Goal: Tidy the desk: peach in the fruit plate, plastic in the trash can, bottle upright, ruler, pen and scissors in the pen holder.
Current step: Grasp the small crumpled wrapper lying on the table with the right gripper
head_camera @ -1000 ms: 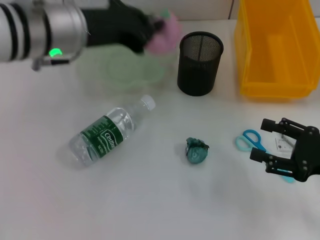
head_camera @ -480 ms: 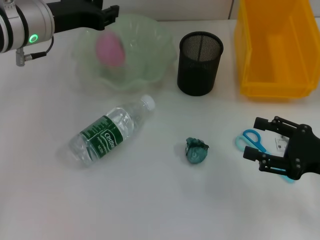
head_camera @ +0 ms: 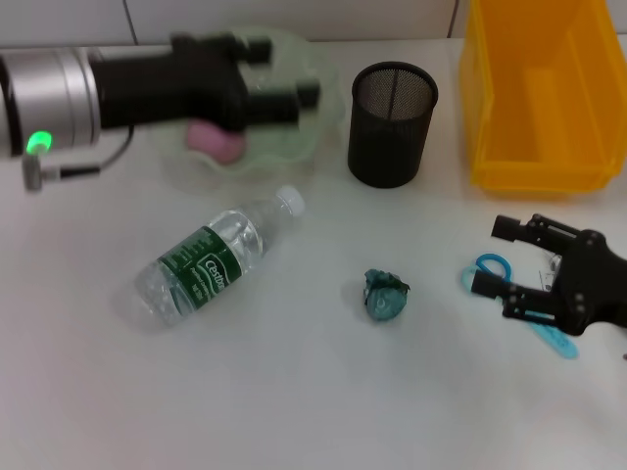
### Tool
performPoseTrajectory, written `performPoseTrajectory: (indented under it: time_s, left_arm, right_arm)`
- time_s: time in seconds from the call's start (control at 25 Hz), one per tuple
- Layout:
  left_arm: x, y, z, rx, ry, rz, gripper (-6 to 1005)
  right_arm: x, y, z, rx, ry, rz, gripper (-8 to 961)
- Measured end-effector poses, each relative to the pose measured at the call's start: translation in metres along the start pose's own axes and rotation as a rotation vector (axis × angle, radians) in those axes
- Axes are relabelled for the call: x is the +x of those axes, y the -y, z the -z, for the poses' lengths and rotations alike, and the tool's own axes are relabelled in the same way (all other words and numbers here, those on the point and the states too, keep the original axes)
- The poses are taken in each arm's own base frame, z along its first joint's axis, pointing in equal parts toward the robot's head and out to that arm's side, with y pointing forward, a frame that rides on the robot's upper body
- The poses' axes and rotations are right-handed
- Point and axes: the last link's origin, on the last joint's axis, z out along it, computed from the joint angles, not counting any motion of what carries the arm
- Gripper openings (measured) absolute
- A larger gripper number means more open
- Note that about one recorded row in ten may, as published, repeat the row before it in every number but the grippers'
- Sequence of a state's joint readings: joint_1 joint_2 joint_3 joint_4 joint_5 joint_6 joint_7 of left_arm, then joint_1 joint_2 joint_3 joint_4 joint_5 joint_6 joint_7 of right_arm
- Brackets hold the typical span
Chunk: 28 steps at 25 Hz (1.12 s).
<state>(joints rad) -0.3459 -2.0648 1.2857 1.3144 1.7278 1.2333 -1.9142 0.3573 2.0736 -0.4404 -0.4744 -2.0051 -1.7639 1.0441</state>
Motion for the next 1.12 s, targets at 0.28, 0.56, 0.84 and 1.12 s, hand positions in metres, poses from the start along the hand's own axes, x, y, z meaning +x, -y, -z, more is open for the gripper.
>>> performPoseTrajectory:
  time_s: [0.28, 0.56, 0.84, 1.12]
  left_arm:
    - [-0.060, -0.023, 0.014, -0.252, 0.069, 0.038, 795]
    - [-0.111, -0.038, 0.029, -0.367, 0.071, 0.052, 815]
    - [-0.121, -0.036, 0.046, -0.335, 0.008, 0.084, 812]
    - [-0.120, -0.035, 0.055, -0.348, -0.011, 0.085, 811]
  right_arm:
    - [-0.027, 0.022, 0.008, 0.046, 0.018, -0.067, 818]
    - [-0.074, 0.036, -0.013, -0.078, -0.386, -0.103, 818]
    - [-0.106, 0.017, -0.062, -0.189, -0.688, 0.049, 818]
    - [-0.110, 0.008, -0.115, -0.184, -0.879, 0.188, 819]
